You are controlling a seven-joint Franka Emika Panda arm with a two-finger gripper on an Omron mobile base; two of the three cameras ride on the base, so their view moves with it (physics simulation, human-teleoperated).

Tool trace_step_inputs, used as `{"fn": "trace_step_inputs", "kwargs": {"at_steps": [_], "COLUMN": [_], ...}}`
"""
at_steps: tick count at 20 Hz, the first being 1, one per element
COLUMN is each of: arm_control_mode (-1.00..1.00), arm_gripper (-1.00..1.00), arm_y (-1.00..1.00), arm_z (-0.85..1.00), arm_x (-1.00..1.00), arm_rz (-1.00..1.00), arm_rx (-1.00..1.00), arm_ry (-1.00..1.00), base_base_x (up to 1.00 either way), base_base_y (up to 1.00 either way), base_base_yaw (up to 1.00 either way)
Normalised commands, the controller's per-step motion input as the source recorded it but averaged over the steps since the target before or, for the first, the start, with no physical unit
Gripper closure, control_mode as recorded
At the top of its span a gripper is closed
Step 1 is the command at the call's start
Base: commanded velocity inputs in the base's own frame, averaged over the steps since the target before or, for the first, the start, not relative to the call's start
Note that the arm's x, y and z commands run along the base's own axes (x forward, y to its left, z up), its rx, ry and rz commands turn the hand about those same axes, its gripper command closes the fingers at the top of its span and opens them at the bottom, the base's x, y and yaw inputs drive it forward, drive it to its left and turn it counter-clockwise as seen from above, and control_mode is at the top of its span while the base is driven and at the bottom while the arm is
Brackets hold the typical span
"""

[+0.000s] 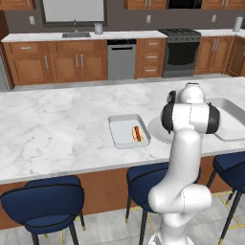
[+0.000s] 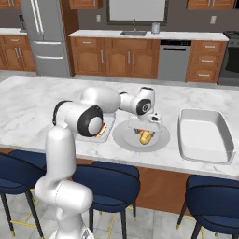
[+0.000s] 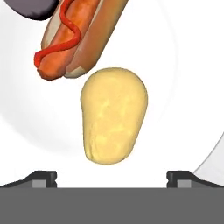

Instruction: Place one cooked food and one vegetable from the large plate to each tupperware container.

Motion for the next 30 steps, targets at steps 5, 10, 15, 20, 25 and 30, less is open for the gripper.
{"fn": "trace_step_inputs", "kwargs": {"at_steps": [5, 10, 15, 20, 25, 30], "arm_control_mode": [-1.00, -1.00, -1.00, -1.00, -1.00, -1.00], "arm_gripper": [-1.00, -1.00, -1.00, -1.00, 1.00, 1.00], "arm_y": [-0.10, -0.02, 0.00, 0.00, 0.00, 0.17], "arm_z": [-0.20, -0.46, -0.26, -0.09, 0.00, 0.18], "arm_x": [0.13, 0.34, 0.01, 0.00, -0.14, -0.39], "arm_rz": [0.08, 0.07, 0.07, 0.02, -0.02, -0.09], "arm_rx": [0.01, 0.03, 0.03, 0.01, 0.00, 0.00], "arm_ry": [0.00, 0.00, 0.00, 0.00, 0.00, 0.00], "base_base_x": [0.00, 0.00, 0.00, 0.00, 0.00, 0.00], "base_base_y": [0.00, 0.00, 0.00, 0.00, 0.00, 0.00], "base_base_yaw": [0.00, 0.00, 0.00, 0.00, 0.00, 0.00]}}
